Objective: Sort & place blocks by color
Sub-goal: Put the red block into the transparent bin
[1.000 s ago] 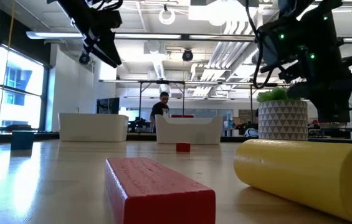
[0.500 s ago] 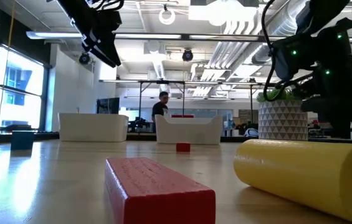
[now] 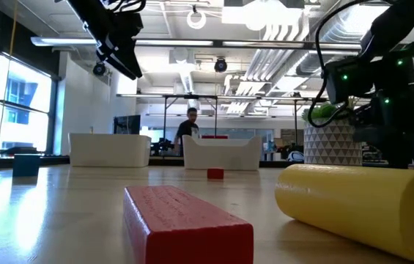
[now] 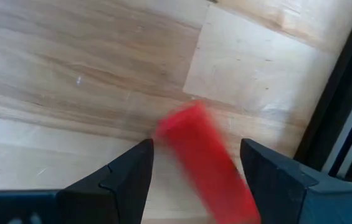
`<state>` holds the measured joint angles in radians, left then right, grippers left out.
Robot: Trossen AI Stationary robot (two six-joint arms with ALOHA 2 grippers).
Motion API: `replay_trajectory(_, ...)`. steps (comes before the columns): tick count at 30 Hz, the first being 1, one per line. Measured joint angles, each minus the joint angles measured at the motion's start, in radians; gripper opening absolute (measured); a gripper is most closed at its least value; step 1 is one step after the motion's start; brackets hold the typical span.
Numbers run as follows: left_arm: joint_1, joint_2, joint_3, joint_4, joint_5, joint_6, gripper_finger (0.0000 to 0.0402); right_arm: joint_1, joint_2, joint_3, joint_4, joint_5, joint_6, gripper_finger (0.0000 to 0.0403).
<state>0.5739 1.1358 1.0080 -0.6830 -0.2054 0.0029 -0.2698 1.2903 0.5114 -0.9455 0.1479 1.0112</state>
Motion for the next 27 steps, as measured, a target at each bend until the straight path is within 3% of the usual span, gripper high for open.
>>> replay_trajectory(10,0.001,0.000,0.000,0.000,0.000,0.000,0.0211,-0.025,0.002,0.001,-0.014,-0.019,-0.022,0.0221)
replay_trajectory(27,0.001,0.000,0.000,0.000,-0.011,0.000,0.0211,-0.039,0.003,-0.002,0.015,-0.044,-0.081,0.0083)
